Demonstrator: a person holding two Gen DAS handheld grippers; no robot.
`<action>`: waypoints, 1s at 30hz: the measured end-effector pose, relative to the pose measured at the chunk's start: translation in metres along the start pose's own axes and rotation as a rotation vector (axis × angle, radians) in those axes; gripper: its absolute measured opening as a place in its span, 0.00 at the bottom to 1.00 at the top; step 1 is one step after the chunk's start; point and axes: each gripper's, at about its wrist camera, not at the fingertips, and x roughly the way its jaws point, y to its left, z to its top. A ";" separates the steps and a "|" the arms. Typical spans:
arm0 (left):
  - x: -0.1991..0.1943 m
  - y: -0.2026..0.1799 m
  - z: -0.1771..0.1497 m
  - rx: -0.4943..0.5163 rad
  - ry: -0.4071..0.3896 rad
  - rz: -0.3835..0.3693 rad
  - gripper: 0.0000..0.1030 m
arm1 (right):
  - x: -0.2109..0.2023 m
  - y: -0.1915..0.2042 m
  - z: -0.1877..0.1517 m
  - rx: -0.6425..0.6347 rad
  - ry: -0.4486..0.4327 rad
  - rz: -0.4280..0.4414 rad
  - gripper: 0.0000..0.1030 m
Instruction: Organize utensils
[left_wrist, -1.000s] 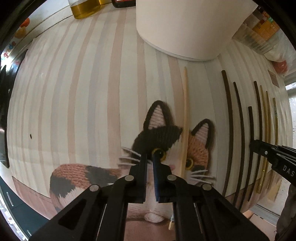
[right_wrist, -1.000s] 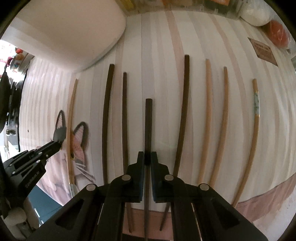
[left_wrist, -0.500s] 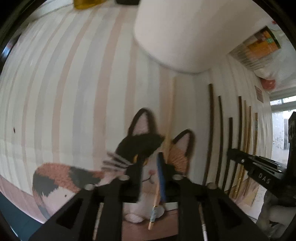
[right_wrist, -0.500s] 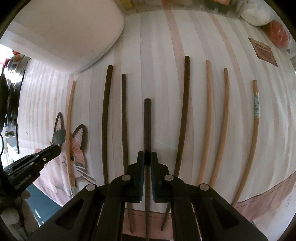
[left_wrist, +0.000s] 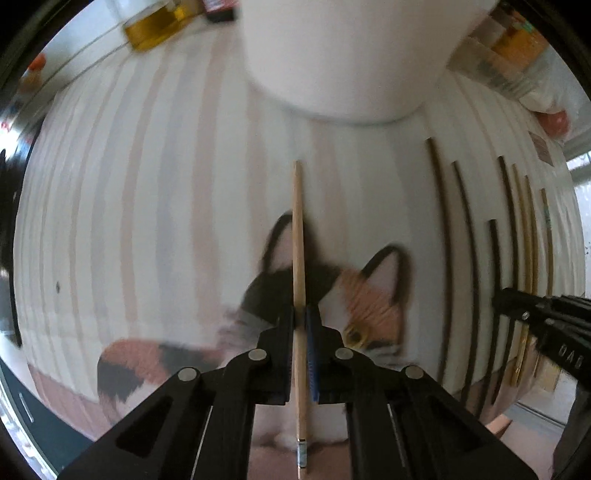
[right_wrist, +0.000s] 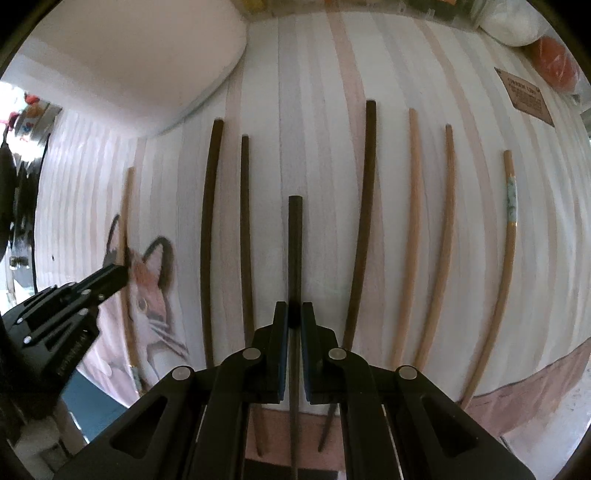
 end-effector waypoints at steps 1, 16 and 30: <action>0.000 0.009 -0.002 -0.016 0.009 -0.002 0.04 | 0.000 0.000 -0.001 -0.006 0.007 -0.003 0.06; 0.010 -0.001 0.007 0.000 0.006 0.003 0.32 | -0.002 0.041 0.006 -0.127 -0.017 -0.203 0.08; 0.016 -0.049 0.012 -0.004 -0.029 0.052 0.10 | -0.004 0.037 0.008 -0.111 -0.025 -0.179 0.08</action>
